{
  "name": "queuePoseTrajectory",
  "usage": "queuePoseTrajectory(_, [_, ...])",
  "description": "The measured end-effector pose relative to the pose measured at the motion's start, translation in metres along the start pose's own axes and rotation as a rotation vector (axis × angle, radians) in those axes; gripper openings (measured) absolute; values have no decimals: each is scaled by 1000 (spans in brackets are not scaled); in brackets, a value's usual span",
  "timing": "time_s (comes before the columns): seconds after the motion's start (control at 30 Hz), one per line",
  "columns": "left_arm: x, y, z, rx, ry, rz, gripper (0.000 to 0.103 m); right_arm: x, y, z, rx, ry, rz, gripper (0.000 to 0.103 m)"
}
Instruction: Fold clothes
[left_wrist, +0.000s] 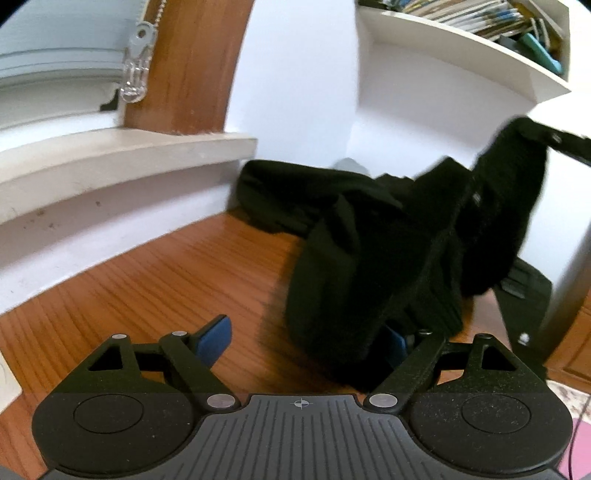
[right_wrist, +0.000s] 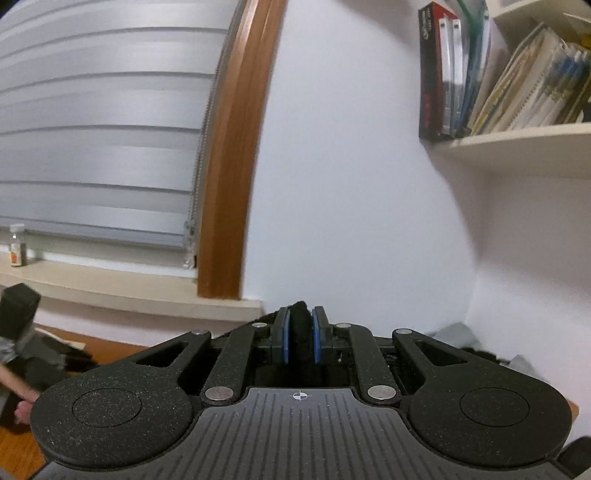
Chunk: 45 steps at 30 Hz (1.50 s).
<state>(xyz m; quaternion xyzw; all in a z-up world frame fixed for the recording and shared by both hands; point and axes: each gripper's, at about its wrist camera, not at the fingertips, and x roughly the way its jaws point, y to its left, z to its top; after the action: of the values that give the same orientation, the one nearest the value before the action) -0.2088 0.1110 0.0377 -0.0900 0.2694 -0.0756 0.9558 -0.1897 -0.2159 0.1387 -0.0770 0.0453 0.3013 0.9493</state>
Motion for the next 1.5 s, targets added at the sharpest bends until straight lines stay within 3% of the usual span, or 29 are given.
queuePoseTrajectory(0.2, [8, 0, 0, -35, 14, 28, 85, 5, -11, 17, 28, -38, -16, 13])
queuePoseTrajectory(0.3, [7, -3, 9, -52, -3, 42, 68, 1, -11, 24, 15, -52, -13, 13])
queuePoseTrajectory(0.37, [5, -5, 17, -58, -17, 52, 28, -3, -11, 28, -2, -49, -8, 13])
queuePoseTrajectory(0.43, [-3, -3, 27, -71, -44, 70, 10, -2, -11, 30, -16, -35, -2, 13])
queuePoseTrajectory(0.6, [-49, 11, 60, -93, -171, 168, 9, 2, -9, 37, -15, 10, 49, 13])
queuePoseTrajectory(0.73, [-100, 32, 75, -124, -285, 232, 9, 2, 1, 45, 46, 37, 199, 13])
queuePoseTrajectory(0.83, [-109, 51, 63, -108, -247, 315, 8, 13, 25, 34, 67, 131, 330, 14])
queuePoseTrajectory(0.9, [-105, 68, 44, -138, -209, 336, 8, 30, 48, 13, 71, 252, 411, 15])
queuePoseTrajectory(1.07, [-101, 94, -6, -232, -161, 311, 8, 47, 77, -36, 107, 360, 521, 31])
queuePoseTrajectory(1.17, [-99, 100, -24, -254, -154, 297, 9, 45, 63, -41, 195, 342, 544, 41])
queuePoseTrajectory(1.4, [-106, 96, -28, -208, -149, 309, 9, 53, 18, -63, 238, 389, 382, 41])
queuePoseTrajectory(1.5, [-110, 96, -28, -210, -155, 301, 9, 60, 22, -81, 234, 427, 402, 41])
